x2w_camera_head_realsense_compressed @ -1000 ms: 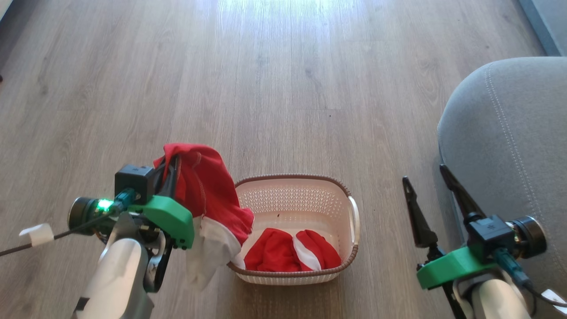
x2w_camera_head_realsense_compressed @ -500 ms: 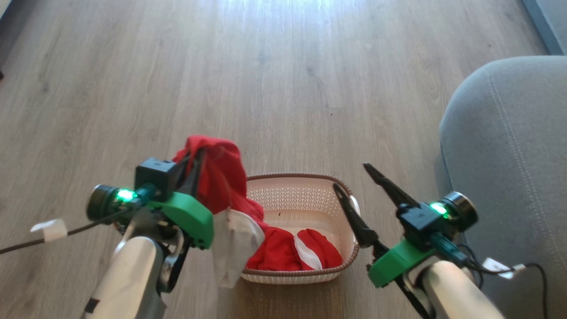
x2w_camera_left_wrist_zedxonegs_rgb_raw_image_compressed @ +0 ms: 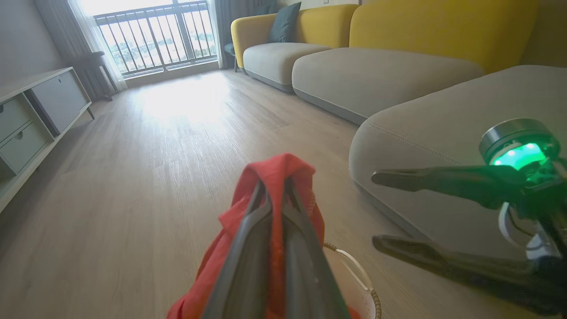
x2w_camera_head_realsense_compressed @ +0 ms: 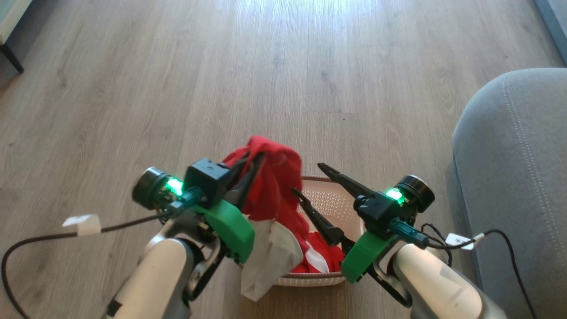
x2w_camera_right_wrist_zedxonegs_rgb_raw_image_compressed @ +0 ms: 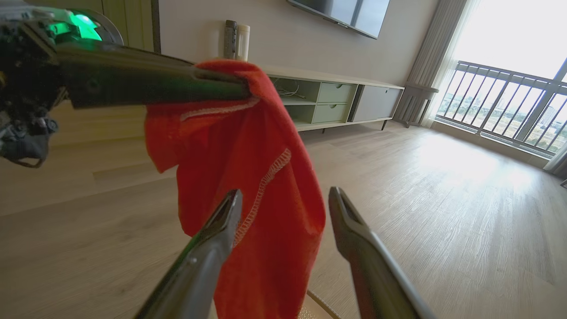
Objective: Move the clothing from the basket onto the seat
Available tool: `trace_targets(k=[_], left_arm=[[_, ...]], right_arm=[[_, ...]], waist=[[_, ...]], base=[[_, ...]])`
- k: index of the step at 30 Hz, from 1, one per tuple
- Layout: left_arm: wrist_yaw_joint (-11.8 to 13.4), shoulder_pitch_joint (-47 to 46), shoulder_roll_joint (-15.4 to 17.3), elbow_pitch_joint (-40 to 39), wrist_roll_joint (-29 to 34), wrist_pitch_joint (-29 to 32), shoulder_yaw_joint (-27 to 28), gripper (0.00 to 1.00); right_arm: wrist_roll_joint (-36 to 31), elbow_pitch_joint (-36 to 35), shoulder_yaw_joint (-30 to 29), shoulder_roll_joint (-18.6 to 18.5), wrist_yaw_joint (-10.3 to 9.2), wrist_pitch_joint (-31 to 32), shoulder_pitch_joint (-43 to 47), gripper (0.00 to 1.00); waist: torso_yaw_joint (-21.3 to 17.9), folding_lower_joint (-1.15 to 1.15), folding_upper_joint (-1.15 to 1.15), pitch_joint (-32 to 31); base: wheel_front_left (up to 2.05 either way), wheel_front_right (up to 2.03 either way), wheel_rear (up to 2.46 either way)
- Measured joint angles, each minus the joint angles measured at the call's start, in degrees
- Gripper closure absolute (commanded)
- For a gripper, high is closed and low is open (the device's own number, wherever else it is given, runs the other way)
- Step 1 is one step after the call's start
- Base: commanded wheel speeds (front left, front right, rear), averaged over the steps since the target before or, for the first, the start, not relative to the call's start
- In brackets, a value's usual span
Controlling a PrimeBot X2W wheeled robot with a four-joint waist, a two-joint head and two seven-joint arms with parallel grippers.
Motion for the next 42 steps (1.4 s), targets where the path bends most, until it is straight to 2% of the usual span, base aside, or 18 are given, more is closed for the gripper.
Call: trace_targets(k=[15, 21, 22, 23, 24, 28, 29, 31, 32, 33, 42], left_arm=[[-2.7, 1.4, 1.4, -5.7, -2.1, 3.0, -4.8, 1.00], [-3.5, 2.1, 1.4, -8.0, -3.6, 3.5, -7.2, 1.00], [-3.5, 2.1, 1.4, -8.3, -3.8, 3.7, -7.4, 1.00], [-3.7, 2.0, 1.4, -8.6, -4.1, 4.0, -7.6, 1.00], [-3.7, 2.0, 1.4, -8.8, -4.1, 4.0, -7.8, 1.00], [-3.7, 2.0, 1.5, -9.1, -4.1, 4.2, -8.0, 0.98], [-3.7, 2.0, 1.6, -9.1, -4.1, 4.2, -8.0, 0.88], [-3.7, 2.0, 1.8, -9.1, -4.1, 4.0, -7.9, 0.48], [-3.6, 2.0, 1.9, -9.1, -4.1, 3.9, -7.9, 0.06], [-3.5, 2.1, 1.9, -9.0, -4.1, 3.7, -7.9, 0.00], [-1.7, 2.7, 1.5, -5.2, -4.4, -0.7, -6.5, 0.00]], right_arm=[[0.4, -1.8, 2.7, -1.8, 0.00, 0.0, -1.8, 0.00], [1.2, 0.6, 3.8, -1.9, 0.00, 0.0, -1.8, 0.00], [1.6, 1.6, 4.1, -1.9, 0.00, 0.0, -1.9, 0.37], [2.2, 2.7, 4.6, -1.9, 0.00, 0.0, -2.0, 0.83], [2.8, 3.7, 4.9, -1.9, 0.01, 0.0, -2.0, 1.00], [4.3, 5.3, 4.1, -1.6, 0.01, 0.0, -2.1, 1.00], [4.5, 5.6, 3.7, -1.5, 0.01, 0.0, -2.2, 1.00], [4.5, 5.8, 3.0, -1.3, 0.01, 0.0, -2.6, 1.00], [4.5, 5.9, 2.5, -1.2, 0.01, 0.0, -2.8, 1.00], [4.5, 5.9, 1.9, -1.1, 0.01, 0.0, -2.9, 1.00], [4.0, 1.8, -4.0, -2.0, 0.01, 0.0, -2.8, 1.00]], waist=[[0.3, 0.00, 0.00, -0.5], [0.0, 0.01, 0.00, -0.6], [0.0, 0.01, 0.00, -0.6], [0.0, 0.01, 0.00, -0.6], [0.0, 0.01, 0.00, -0.6], [-0.1, 0.00, 0.00, -0.5], [-0.2, 0.01, 0.00, -0.5], [-0.4, 0.00, 0.00, -0.3], [-0.6, 0.01, 0.00, -0.2], [-0.8, 0.01, 0.00, -0.1], [-4.7, 0.01, 0.00, 1.1]], base=[[0.00, 0.00, 0.00], [0.00, 0.00, 0.00], [0.00, 0.00, 0.00], [0.00, 0.00, 0.00], [0.00, 0.00, 0.00], [0.00, 0.00, 0.00], [0.00, 0.00, 0.00], [0.00, 0.00, 0.00], [0.00, 0.00, 0.00], [0.00, 0.00, 0.00], [0.00, 0.00, 0.00]])
